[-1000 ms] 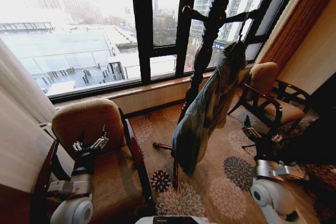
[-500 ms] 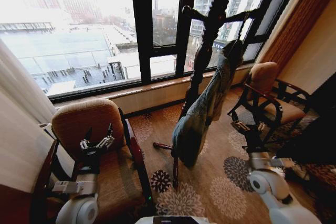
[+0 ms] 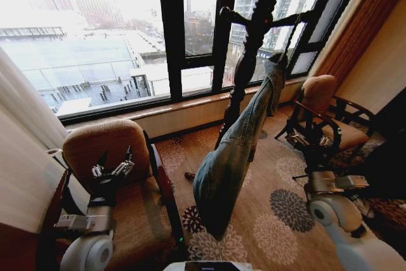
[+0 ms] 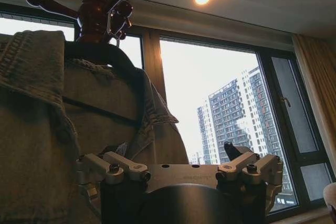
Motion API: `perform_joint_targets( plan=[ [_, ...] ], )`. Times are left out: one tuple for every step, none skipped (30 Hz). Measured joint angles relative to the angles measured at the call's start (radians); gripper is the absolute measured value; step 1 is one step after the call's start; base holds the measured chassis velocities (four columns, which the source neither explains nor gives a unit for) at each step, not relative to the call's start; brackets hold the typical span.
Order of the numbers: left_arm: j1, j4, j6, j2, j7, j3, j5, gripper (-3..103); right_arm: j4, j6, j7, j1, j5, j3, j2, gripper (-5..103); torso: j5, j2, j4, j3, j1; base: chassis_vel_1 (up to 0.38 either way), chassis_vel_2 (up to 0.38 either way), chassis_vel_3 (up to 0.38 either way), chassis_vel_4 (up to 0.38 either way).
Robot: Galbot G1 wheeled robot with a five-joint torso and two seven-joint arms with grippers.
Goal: Pick up the clothes from the bed and hang them on the clothes hanger.
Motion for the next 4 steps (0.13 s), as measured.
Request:
perform_joint_targets(
  plan=[
    [0.0,0.0,0.0,0.0,0.0,0.0,0.0,100,0.0,0.0,0.0,0.0,0.0,0.0,0.0,100,0.0,0.0,0.0,0.0,0.0,0.0,0.0,0.0,0.0],
    [0.0,0.0,0.0,0.0,0.0,0.0,0.0,100,0.0,0.0,0.0,0.0,0.0,0.0,0.001,100,0.0,0.0,0.0,0.0,0.0,0.0,0.0,0.0,0.0],
    [0.0,0.0,0.0,0.0,0.0,0.0,0.0,100,0.0,0.0,0.0,0.0,0.0,0.0,0.001,100,0.0,0.0,0.0,0.0,0.0,0.0,0.0,0.0,0.0],
    [0.0,0.0,0.0,0.0,0.0,0.0,0.0,100,0.0,0.0,0.0,0.0,-0.001,0.0,0.001,100,0.0,0.0,0.0,0.0,0.0,0.0,0.0,0.0,0.0]
  ],
)
